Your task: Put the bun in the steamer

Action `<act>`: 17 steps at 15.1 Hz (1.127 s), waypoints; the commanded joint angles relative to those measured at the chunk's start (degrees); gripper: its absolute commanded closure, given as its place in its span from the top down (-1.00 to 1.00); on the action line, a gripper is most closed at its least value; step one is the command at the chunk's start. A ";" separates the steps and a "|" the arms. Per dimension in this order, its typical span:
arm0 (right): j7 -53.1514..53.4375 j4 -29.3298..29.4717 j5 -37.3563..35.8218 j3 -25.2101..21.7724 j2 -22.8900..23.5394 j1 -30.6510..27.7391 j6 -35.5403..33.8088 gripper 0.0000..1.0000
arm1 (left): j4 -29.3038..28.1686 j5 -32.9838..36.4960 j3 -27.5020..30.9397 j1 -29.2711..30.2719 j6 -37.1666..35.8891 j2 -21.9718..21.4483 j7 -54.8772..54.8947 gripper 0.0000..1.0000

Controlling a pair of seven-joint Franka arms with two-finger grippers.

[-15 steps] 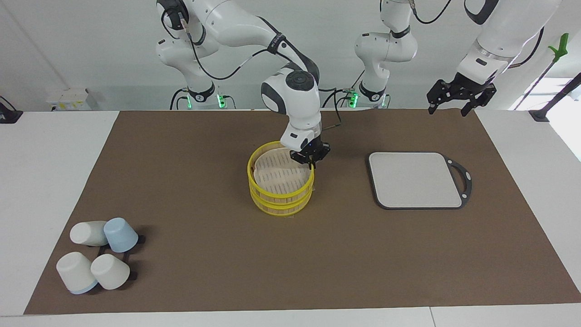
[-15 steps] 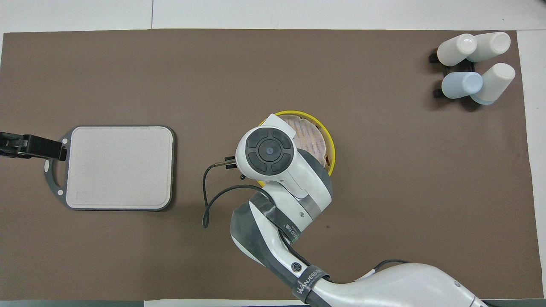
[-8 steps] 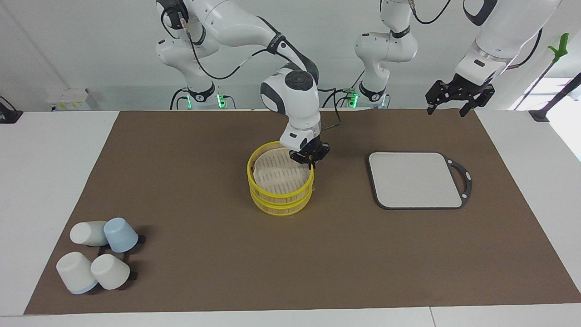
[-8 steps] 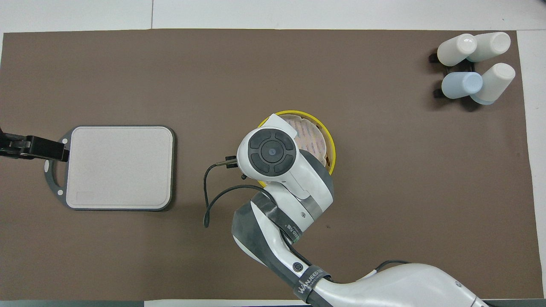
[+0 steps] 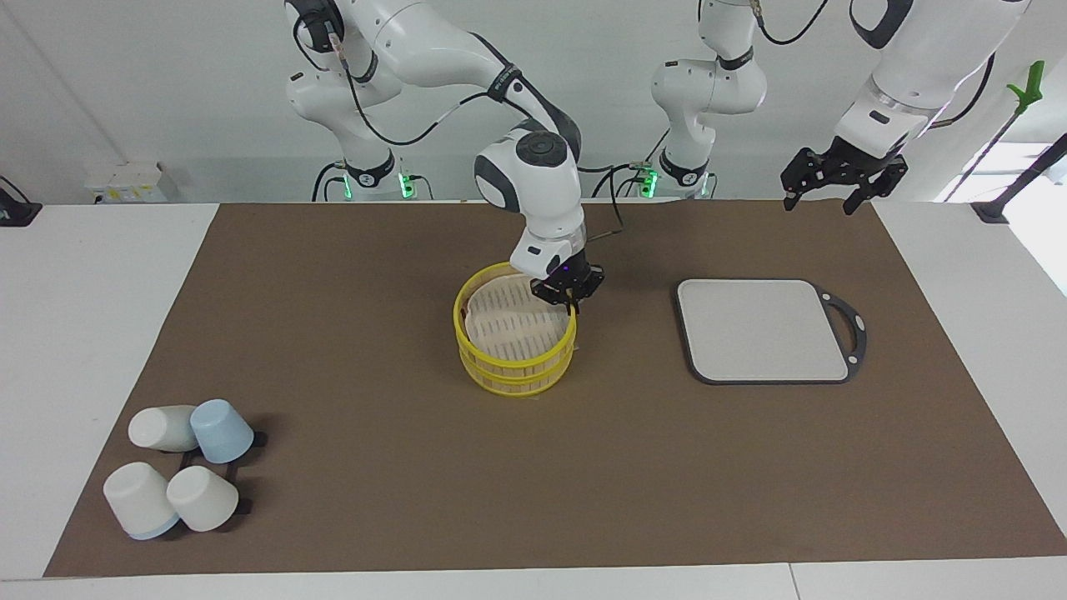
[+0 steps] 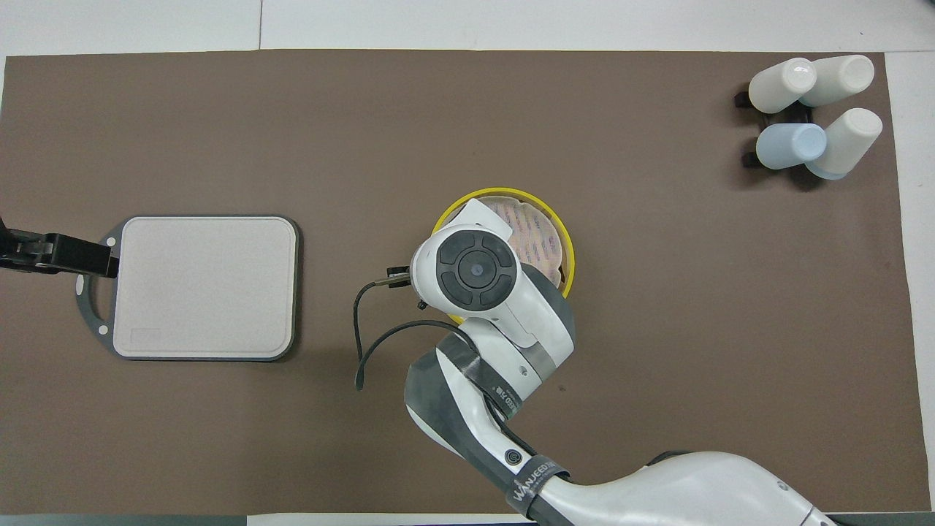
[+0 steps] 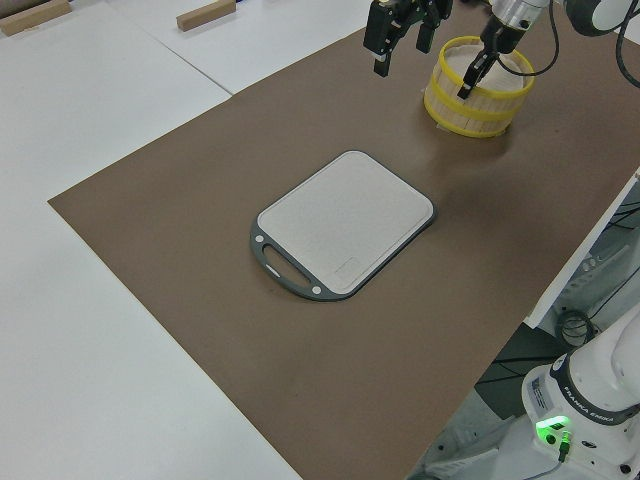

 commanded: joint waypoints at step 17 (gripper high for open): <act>-28.76 7.08 0.22 -0.18 -22.83 -28.61 -48.66 1.00 | -1.61 0.98 0.02 -0.72 1.10 -1.44 0.52 1.00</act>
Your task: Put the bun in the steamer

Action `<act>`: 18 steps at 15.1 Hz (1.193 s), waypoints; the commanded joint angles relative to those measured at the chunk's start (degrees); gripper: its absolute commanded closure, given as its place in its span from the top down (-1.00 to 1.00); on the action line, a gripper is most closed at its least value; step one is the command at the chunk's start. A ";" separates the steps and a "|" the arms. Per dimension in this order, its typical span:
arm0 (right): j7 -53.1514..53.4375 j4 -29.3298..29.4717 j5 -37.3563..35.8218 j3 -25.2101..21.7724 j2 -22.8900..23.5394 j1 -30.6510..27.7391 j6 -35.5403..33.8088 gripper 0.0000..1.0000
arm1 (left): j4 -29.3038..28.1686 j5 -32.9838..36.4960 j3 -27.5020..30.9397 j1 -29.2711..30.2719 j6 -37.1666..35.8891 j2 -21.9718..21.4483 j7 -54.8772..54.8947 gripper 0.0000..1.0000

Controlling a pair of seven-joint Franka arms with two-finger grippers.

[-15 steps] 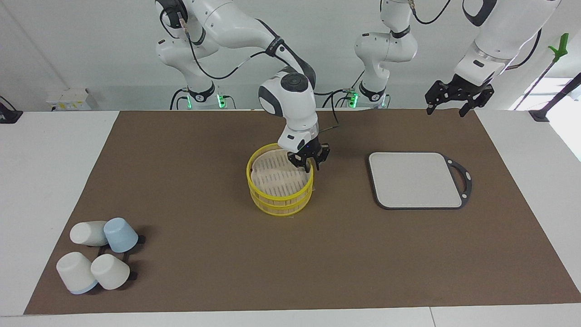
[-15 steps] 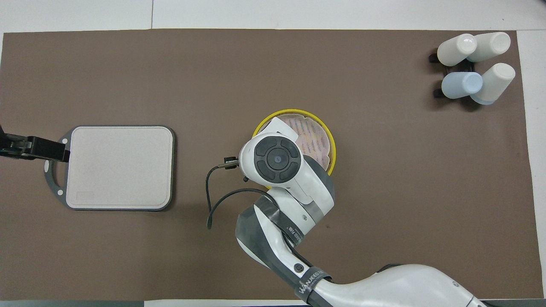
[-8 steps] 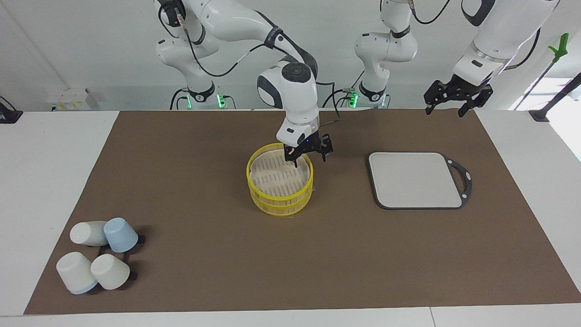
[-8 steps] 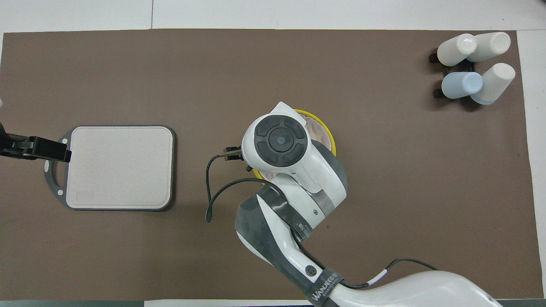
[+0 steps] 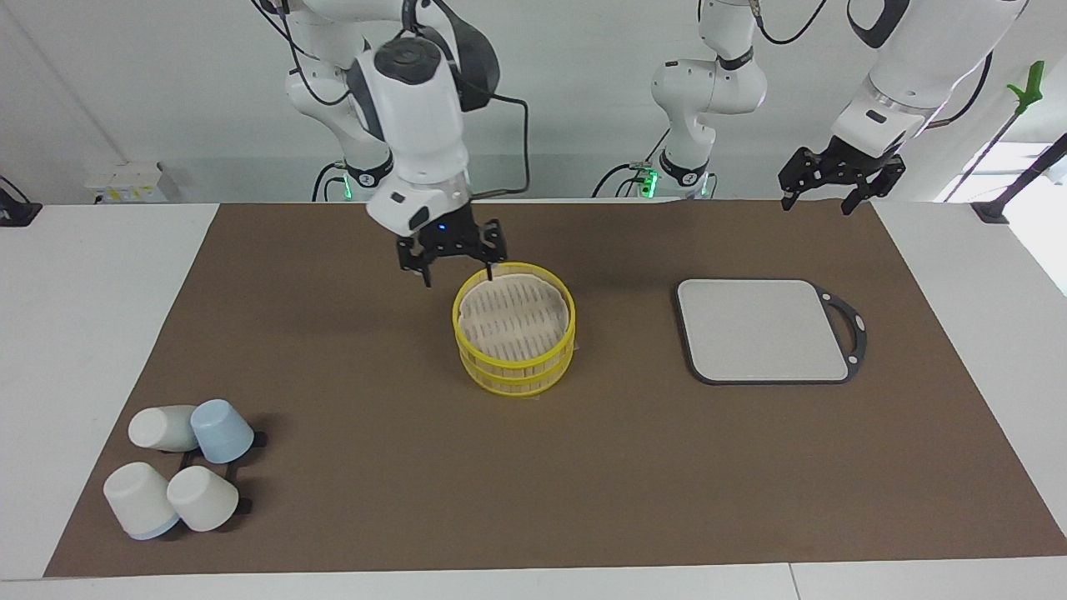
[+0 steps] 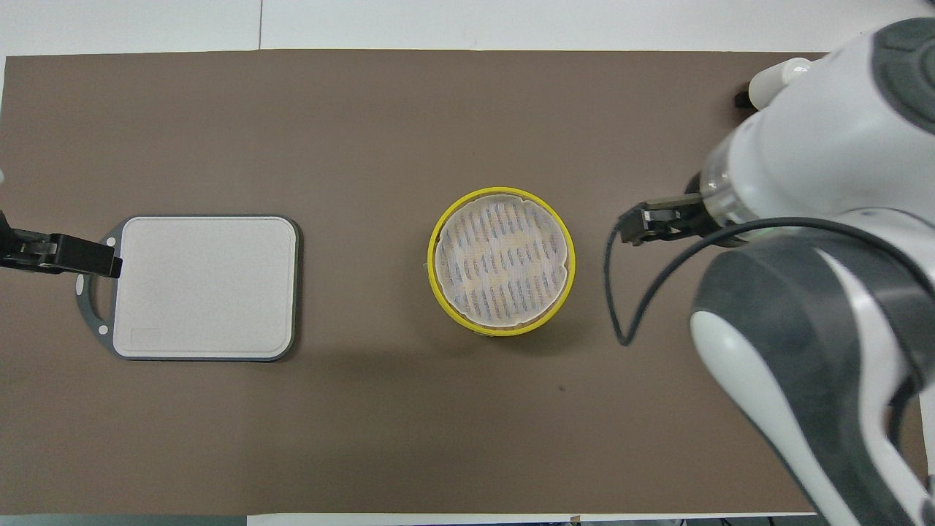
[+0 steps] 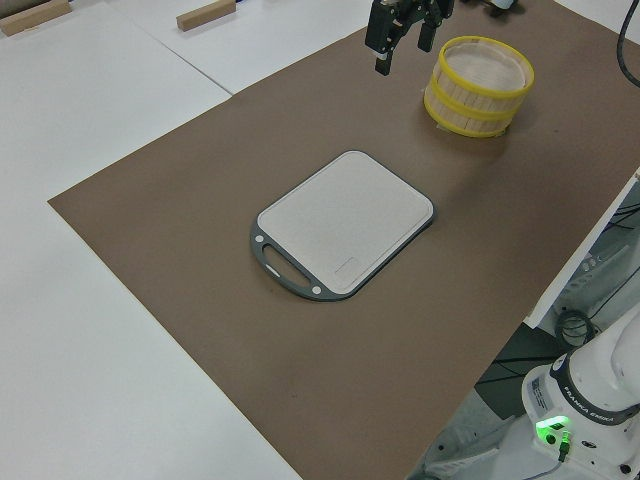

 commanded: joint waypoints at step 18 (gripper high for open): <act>-8.39 -0.80 0.86 -6.03 -1.39 -2.92 -3.55 1.00 | -1.61 1.33 0.37 -0.70 1.76 -1.35 0.50 1.00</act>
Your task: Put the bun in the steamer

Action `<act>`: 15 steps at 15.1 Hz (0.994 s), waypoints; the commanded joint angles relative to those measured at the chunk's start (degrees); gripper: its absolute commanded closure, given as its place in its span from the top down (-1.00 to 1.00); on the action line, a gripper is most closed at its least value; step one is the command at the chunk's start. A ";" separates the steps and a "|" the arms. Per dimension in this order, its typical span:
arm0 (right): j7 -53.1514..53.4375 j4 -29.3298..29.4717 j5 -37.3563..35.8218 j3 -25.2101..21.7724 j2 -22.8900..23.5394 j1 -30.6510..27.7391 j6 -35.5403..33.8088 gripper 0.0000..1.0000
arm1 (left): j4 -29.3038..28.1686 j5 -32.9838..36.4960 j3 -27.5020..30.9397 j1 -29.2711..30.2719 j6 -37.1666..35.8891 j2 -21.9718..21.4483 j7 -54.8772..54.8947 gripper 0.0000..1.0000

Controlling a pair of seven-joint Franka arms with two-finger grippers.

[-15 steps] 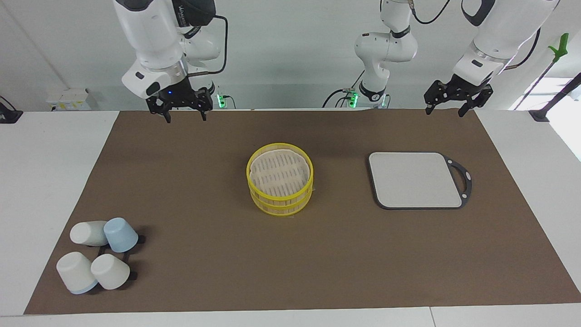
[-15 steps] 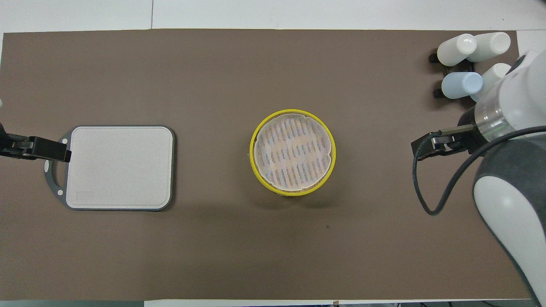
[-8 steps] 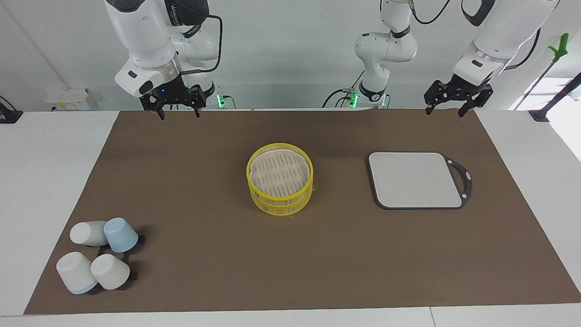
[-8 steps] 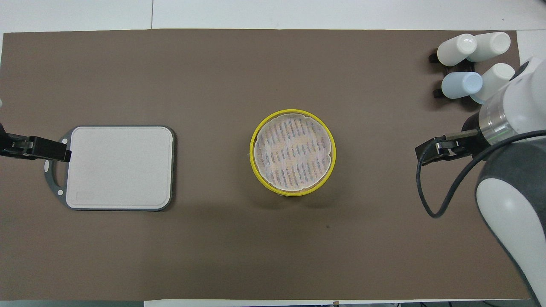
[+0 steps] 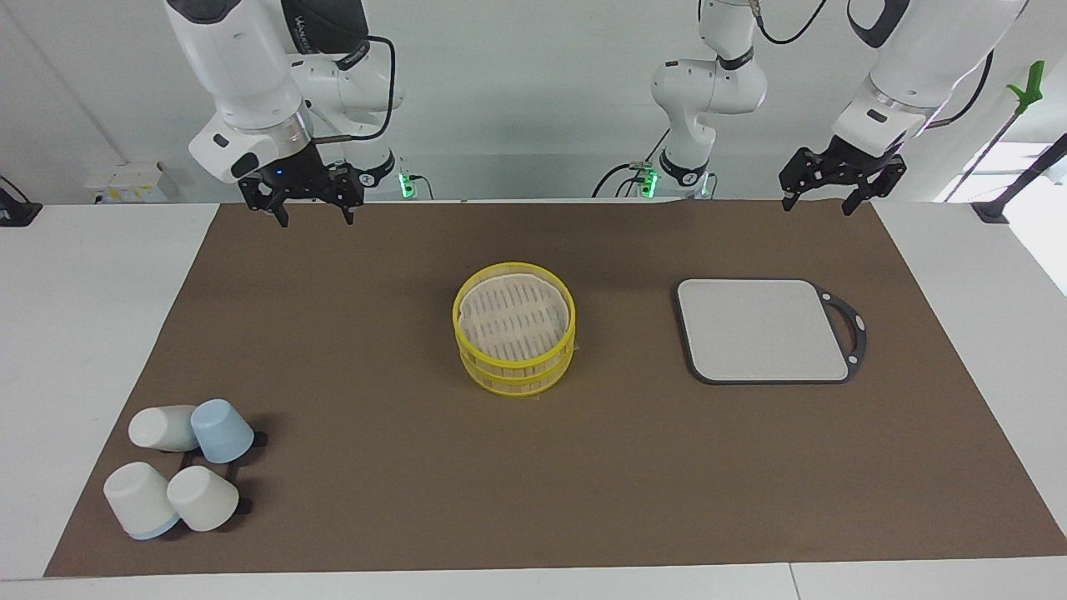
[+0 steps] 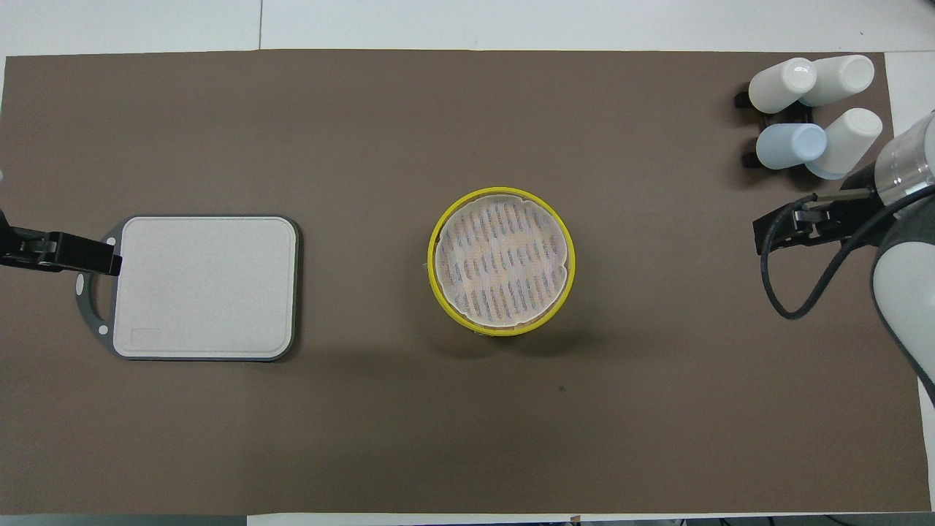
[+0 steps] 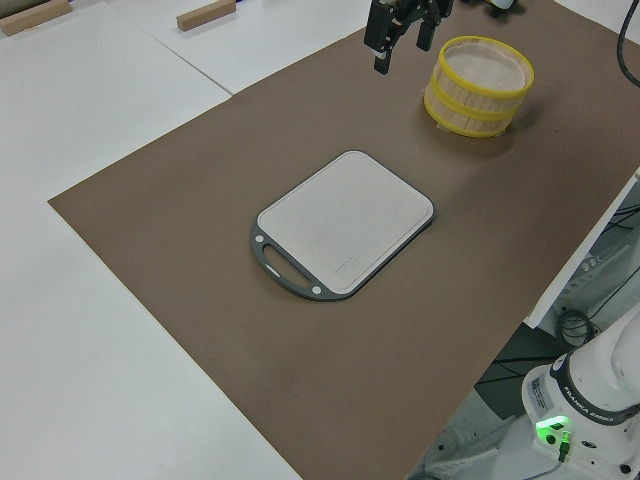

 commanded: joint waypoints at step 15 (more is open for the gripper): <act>-0.85 -0.45 0.67 -4.41 -0.72 5.74 -0.18 1.00 | -1.52 2.46 0.28 -0.70 1.47 -1.34 0.41 1.00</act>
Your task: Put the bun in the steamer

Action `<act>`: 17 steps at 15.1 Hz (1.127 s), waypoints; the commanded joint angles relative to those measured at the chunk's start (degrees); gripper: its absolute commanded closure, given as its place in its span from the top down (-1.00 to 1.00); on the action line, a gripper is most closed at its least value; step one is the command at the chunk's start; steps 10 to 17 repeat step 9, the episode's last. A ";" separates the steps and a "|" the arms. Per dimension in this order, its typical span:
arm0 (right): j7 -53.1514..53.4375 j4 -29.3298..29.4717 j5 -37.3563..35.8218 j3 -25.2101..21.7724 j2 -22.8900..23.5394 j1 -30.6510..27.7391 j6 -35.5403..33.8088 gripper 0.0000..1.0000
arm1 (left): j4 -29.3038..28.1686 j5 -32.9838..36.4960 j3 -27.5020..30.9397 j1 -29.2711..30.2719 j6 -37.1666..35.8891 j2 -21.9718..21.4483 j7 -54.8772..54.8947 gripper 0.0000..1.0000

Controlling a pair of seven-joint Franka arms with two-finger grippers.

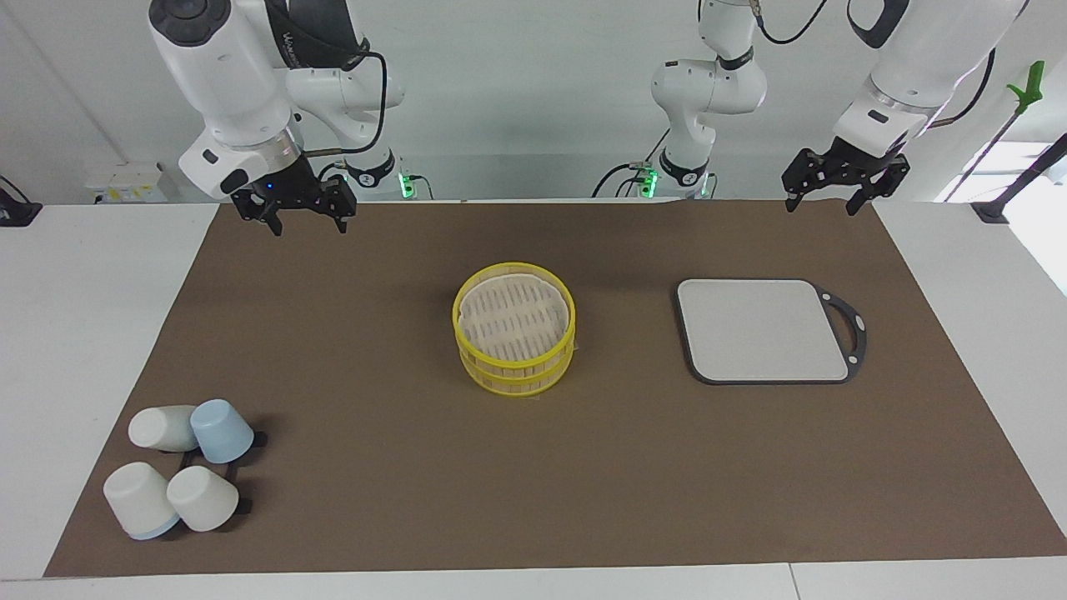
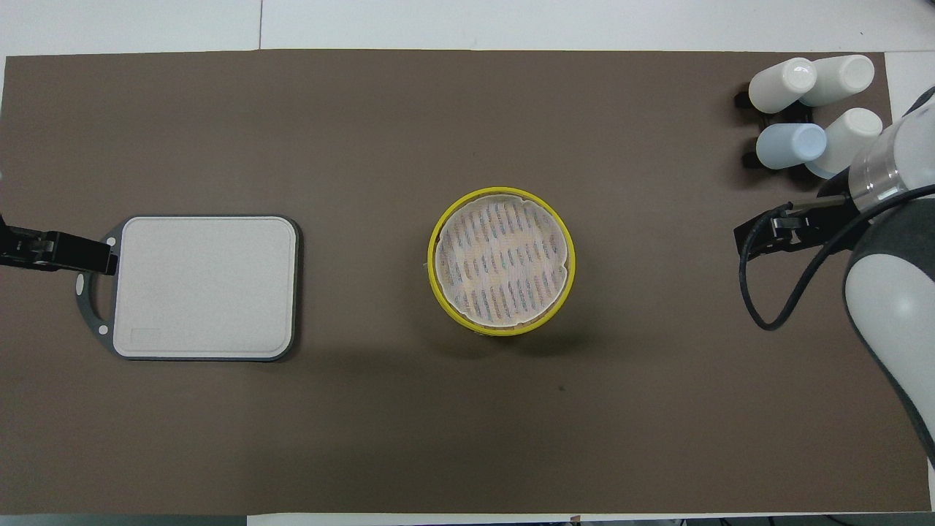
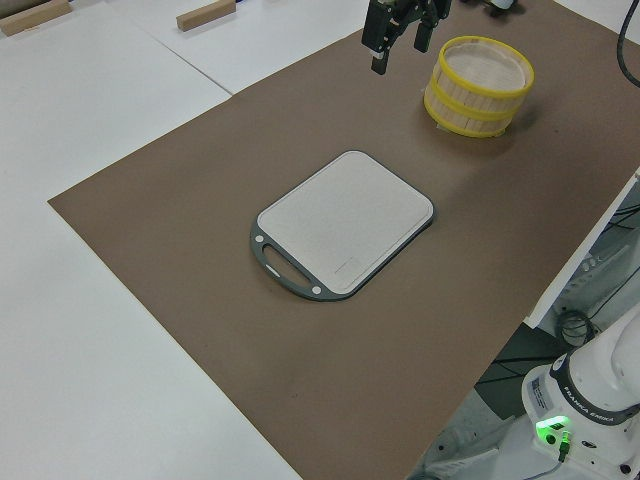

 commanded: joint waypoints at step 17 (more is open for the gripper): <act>-0.76 -0.53 0.58 -0.78 -0.57 0.13 3.08 1.00 | -1.43 1.38 0.18 -0.70 1.37 -1.34 0.32 1.00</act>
